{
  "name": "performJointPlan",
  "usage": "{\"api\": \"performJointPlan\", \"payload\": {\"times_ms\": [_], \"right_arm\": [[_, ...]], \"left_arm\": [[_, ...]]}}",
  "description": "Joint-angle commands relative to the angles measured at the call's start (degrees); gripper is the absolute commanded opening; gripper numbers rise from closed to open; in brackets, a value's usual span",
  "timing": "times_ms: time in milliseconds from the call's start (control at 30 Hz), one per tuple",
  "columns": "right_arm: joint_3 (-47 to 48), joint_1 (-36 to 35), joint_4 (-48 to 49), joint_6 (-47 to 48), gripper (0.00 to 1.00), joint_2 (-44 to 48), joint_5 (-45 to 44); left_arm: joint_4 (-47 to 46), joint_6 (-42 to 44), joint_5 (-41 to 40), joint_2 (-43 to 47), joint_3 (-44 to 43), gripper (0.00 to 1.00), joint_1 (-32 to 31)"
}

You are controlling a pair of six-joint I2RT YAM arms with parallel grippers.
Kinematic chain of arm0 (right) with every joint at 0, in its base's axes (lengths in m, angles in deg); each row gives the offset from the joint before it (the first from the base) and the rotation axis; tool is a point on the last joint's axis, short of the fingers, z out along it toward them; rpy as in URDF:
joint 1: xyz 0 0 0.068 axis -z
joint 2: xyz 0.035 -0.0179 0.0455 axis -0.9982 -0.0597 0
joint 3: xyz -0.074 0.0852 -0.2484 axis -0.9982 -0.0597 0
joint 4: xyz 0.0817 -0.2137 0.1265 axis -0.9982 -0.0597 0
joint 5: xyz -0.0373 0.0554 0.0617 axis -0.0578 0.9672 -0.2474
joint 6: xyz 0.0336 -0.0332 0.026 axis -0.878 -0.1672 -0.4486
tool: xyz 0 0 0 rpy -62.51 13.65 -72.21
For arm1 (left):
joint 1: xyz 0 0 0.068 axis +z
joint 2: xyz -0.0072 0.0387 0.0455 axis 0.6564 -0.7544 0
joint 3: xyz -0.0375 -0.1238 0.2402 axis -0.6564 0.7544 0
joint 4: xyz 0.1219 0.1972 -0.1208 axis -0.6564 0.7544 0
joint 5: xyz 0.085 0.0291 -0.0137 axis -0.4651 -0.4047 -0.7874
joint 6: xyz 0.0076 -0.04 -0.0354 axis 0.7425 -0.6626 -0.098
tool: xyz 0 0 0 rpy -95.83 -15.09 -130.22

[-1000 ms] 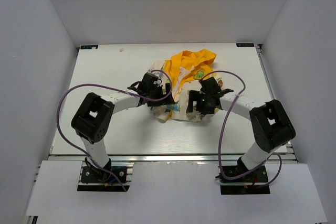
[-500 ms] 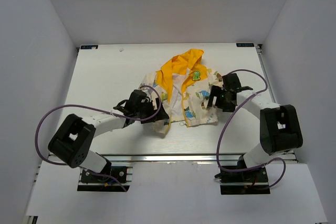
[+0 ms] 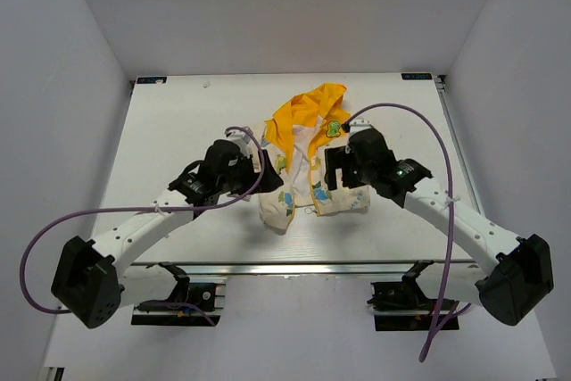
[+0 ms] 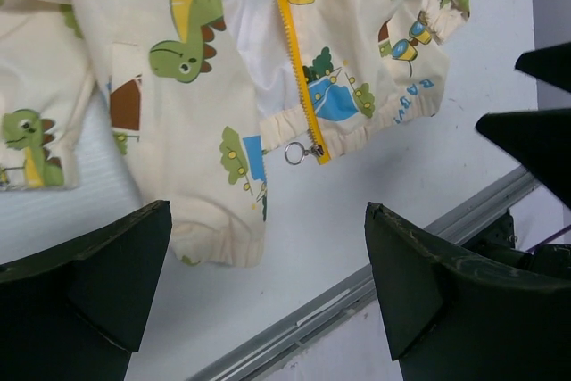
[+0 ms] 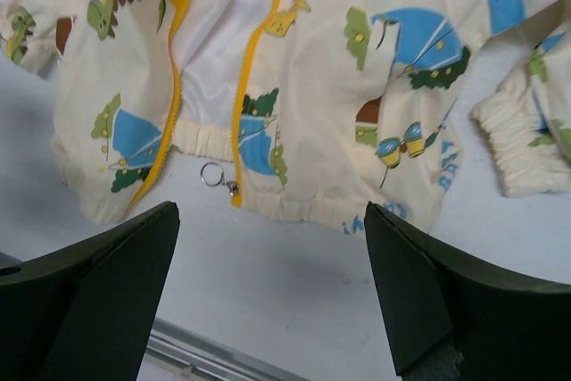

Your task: Zip up the jacket

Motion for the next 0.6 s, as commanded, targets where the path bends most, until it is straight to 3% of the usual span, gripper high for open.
{"api": "performJointPlan", "payload": {"times_ms": [0,167,367,567], "right_arm": [[-2.30,-3.30,-0.78,-2.58,0.89,-1.37,-1.67],[-1.69,-8.84,0.89,-5.57,0.89,-9.18,-4.29],[-0.91,-9.63,2.57,-11.98,0.88,-18.76,-9.21],[-2.30,-9.63,6.25,-14.18,0.73,-23.08,-10.27]], "left_arm": [[5.37,0.37,-3.36,3.77,0.82,0.98,-0.20],[5.81,-1.03,-3.18,6.15,3.63,0.98,-0.20],[6.86,-2.27,-4.06,7.30,5.30,0.98,-0.29],[8.27,-2.09,-5.73,7.39,4.87,0.98,-0.37]]}}
